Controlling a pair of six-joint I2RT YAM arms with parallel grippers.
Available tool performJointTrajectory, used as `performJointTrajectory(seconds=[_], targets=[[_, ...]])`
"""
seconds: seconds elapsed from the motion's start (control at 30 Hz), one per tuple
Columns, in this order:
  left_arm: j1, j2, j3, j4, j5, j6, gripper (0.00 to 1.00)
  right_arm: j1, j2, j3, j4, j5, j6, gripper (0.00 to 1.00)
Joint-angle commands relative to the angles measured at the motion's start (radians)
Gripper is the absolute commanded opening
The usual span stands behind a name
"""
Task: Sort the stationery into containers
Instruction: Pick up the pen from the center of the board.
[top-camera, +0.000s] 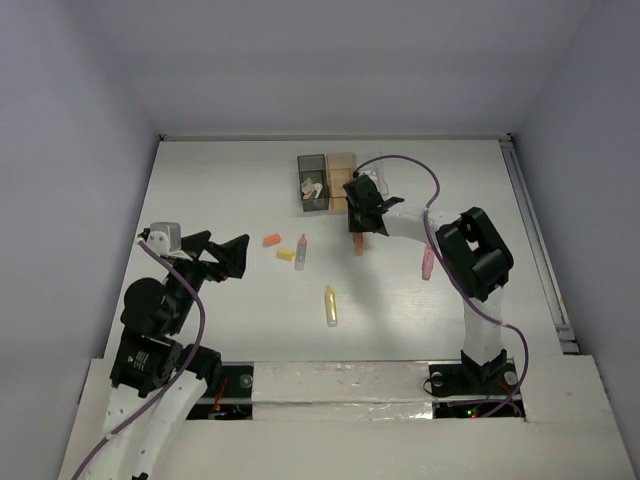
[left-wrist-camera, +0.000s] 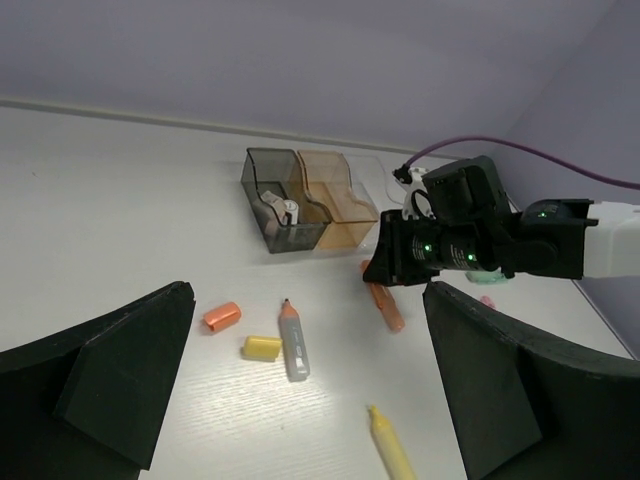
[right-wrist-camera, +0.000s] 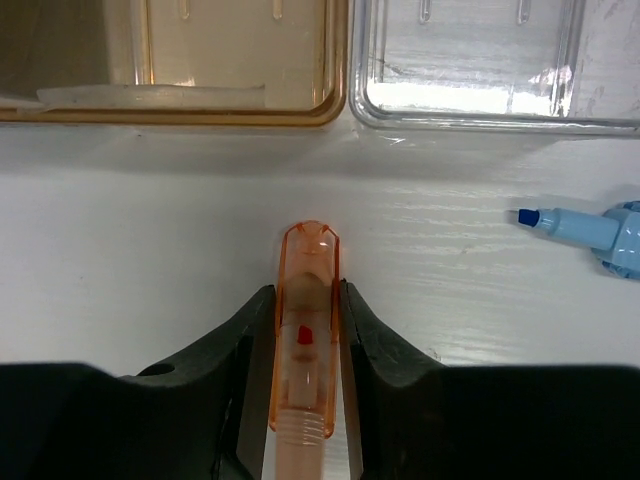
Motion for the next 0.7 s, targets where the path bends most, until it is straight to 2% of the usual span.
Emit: performJointTrajectory(seconds=[0.0,0.07,0.17,0.3,0.33,0.37,0.47,0.67], targets=[[-0.004,0.039,-0.004,0.053,0.05,-0.05,0.99,0.011,-0.019,-0.016,-0.011,0.02,0.021,0.06],[-0.004,0.063,-0.003,0.062,0.111,-0.055,0.99,0.011,-0.05,-0.046,0.004,0.02,0.029,0.02],[-0.004,0.088,-0.026,0.113,0.235,-0.073,0.99,0.011,-0.154,-0.111,0.076,-0.007,0.035,0.02],[-0.004,0.132,-0.056,0.174,0.329,-0.138,0.99,0.022,-0.323,-0.195,0.161,-0.073,0.046,0.01],[-0.004,0.139,-0.066,0.225,0.343,-0.161,0.94,0.022,-0.384,-0.207,0.175,-0.095,0.049,0.01],[-0.004,0.146,-0.093,0.249,0.366,-0.178,0.68,0.022,-0.413,-0.23,0.202,-0.112,0.054,0.01],[-0.004,0.165,-0.156,0.346,0.4,-0.265,0.35,0.044,-0.514,-0.259,0.285,-0.179,0.078,0.01],[-0.055,0.211,-0.227,0.47,0.377,-0.32,0.38,0.1,-0.602,-0.258,0.366,-0.287,0.121,0.02]])
